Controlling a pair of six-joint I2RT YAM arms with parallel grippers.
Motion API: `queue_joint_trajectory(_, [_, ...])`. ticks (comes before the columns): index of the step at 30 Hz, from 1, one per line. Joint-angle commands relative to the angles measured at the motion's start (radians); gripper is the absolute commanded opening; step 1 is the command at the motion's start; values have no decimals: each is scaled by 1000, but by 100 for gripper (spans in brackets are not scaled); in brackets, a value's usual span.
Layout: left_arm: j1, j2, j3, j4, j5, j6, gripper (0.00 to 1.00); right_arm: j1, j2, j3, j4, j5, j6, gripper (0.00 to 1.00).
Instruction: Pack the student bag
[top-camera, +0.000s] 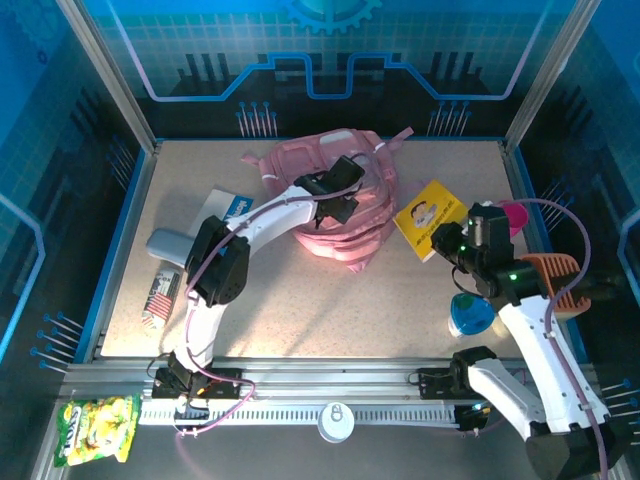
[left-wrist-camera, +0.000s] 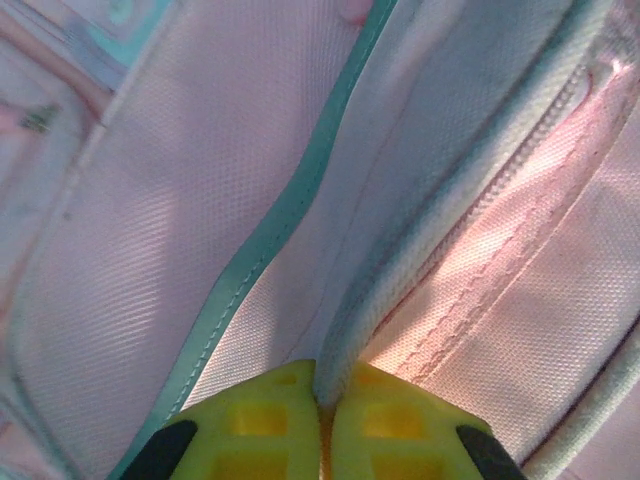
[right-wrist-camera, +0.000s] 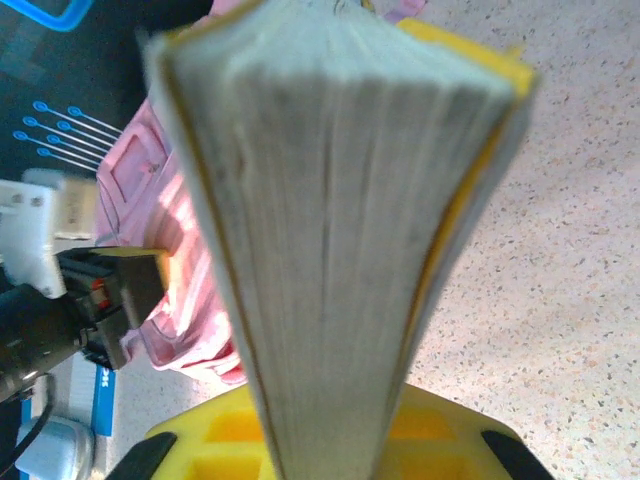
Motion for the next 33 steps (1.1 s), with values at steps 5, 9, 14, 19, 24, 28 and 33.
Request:
queue_joint_trajectory(5, [6, -234, -59, 194, -22, -86, 0, -24, -21, -51, 158, -145, 52, 4])
queue_joint_trajectory(9, [6, -281, -86, 259, -7, -111, 0, -23, 16, -101, 284, -249, 123, 4])
queue_joint_trajectory(14, [7, -289, -88, 297, 1, -120, 0, 11, 119, -165, 519, -317, 249, 4])
queue_joint_trajectory(19, [8, -278, -75, 291, 14, -135, 0, 84, 256, -156, 714, -278, 333, 4])
queue_joint_trajectory(24, [8, -279, -74, 294, 25, -149, 0, 155, 446, -105, 828, -141, 333, 5])
queue_joint_trajectory(28, [12, -283, -66, 290, 49, -177, 0, 170, 643, -56, 969, -74, 359, 4])
queue_joint_trajectory(33, [27, -291, -67, 290, 132, -236, 0, 220, 813, 41, 1047, 56, 296, 9])
